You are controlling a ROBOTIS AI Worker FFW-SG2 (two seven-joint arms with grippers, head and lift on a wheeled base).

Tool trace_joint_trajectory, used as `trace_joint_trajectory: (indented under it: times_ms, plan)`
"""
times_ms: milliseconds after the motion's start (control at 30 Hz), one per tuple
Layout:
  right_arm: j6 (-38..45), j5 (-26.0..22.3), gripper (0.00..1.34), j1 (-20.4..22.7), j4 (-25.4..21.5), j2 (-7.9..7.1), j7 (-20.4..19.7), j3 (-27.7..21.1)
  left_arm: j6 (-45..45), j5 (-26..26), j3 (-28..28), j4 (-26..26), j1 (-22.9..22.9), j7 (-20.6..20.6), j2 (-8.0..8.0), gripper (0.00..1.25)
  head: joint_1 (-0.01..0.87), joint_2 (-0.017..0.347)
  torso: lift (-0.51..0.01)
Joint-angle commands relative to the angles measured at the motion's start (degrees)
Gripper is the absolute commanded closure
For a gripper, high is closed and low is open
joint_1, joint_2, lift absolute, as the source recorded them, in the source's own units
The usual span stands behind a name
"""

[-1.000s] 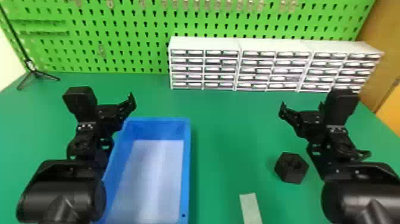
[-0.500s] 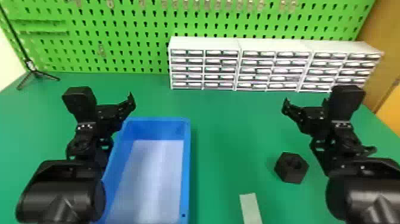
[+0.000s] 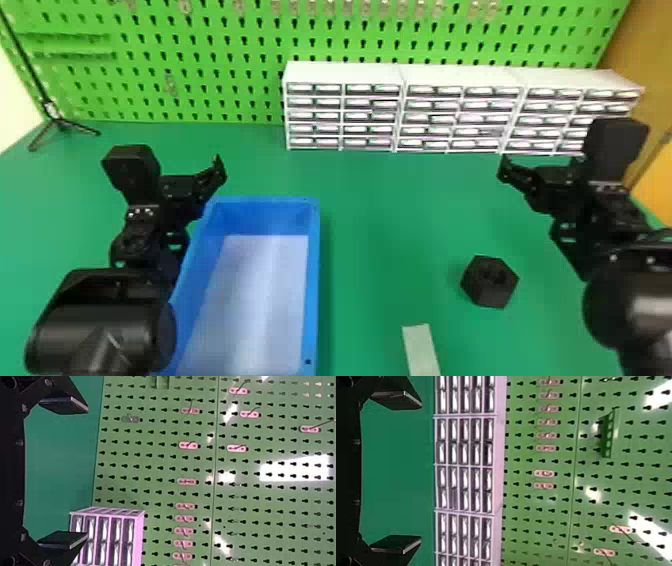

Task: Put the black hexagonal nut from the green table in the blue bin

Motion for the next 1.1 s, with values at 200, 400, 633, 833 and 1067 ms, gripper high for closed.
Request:
trace_joint_trajectory:
  times_ms: [200, 400, 633, 833, 1067]
  plan:
    - [22.6, -3.2, 0.11, -3.2, -8.8, -3.61, 0.0, -2.3, 0.0, 1.6, 0.4, -0.5, -0.1, 0.0, 0.0, 0.16, 0.686, 0.028, -0.096]
    - [34.5, -5.7, 0.11, -5.0, -12.7, -5.98, 0.0, -3.1, 0.0, 1.3, 0.7, -0.8, -0.1, 0.0, 0.09, 0.16, 0.686, 0.028, -0.096]
    - [44.0, -9.5, 0.11, -4.7, -15.3, -7.21, 0.0, -4.3, 0.1, 1.0, 1.5, -1.0, 0.3, 0.0, 0.09, 0.16, 0.686, 0.028, -0.096]
    - [50.5, -13.3, 0.11, -4.1, -15.6, -9.06, 0.0, -4.4, 0.1, 0.8, 1.6, -1.0, 0.4, 0.0, 0.09, 0.16, 0.686, 0.028, -0.096]
    - [55.5, -15.6, 0.11, -3.3, -15.6, -10.9, 0.0, -2.3, 0.1, 0.6, 1.6, -1.0, 0.4, 0.0, 0.62, 0.16, 0.686, 0.028, -0.096]
